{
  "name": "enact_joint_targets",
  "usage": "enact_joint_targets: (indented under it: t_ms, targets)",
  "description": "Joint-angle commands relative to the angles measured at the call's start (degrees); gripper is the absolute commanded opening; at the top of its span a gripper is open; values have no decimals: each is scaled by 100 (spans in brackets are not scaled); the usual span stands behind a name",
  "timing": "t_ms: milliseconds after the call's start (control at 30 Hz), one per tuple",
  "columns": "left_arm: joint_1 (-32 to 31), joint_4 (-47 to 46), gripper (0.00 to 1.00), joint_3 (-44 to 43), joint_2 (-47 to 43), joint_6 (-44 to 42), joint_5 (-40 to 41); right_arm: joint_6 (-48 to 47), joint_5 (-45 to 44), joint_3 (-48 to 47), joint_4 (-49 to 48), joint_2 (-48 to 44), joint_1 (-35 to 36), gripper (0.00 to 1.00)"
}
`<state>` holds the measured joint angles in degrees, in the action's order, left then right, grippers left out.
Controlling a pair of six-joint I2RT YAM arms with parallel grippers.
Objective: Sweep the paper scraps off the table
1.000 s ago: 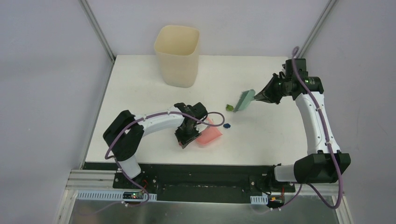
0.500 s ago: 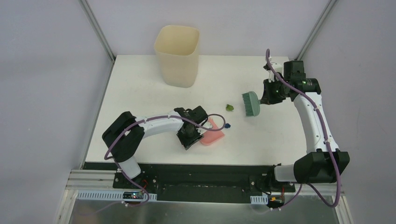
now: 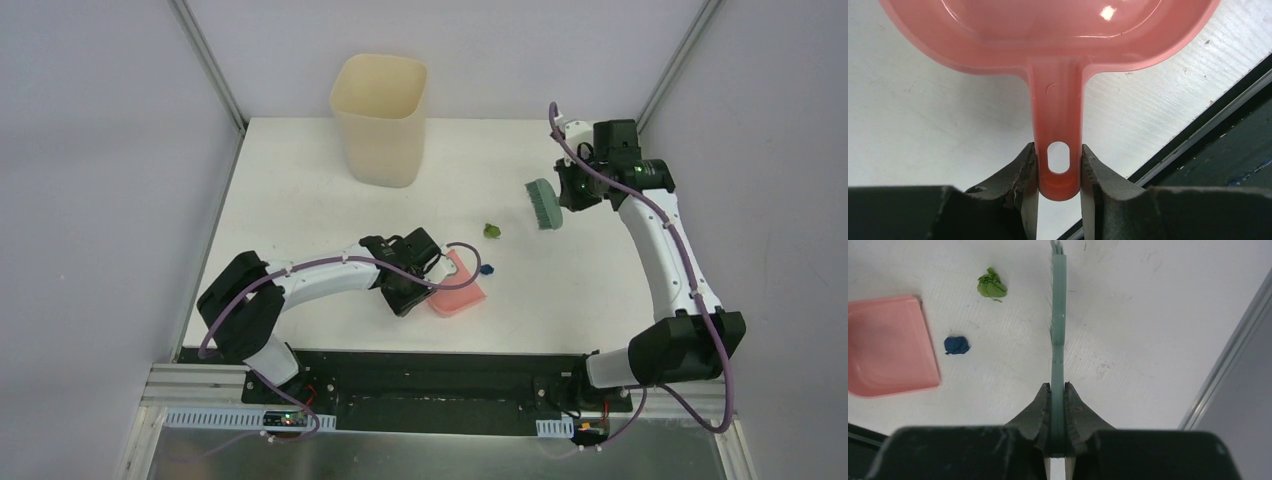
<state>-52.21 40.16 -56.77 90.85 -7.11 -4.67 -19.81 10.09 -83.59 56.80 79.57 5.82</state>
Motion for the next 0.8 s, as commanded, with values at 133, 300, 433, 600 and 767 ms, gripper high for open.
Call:
enact_joint_targets:
  t_ms: [133,300,433,600,767]
  targets:
    - [-78,398,0,-396,-424,-68,297,-905,-1604,-606,-800,736,1030,0]
    - [-74,1428,0,-976,-79,37,378,-984,-2310,-1119,-997,1521,1496,0]
    - [-79,1766,0,-1187,109,-17,413,-1040,-2759,-1369,-905,1982,1909,0]
    - [-87,1942,0,-1466,504,-39,352,-747,-2476,-1484,-493,2282,2278,0]
    - [-81,1908,0,-1685,912,-70,371,-350,-1876,-1382,-55,2215,2536,0]
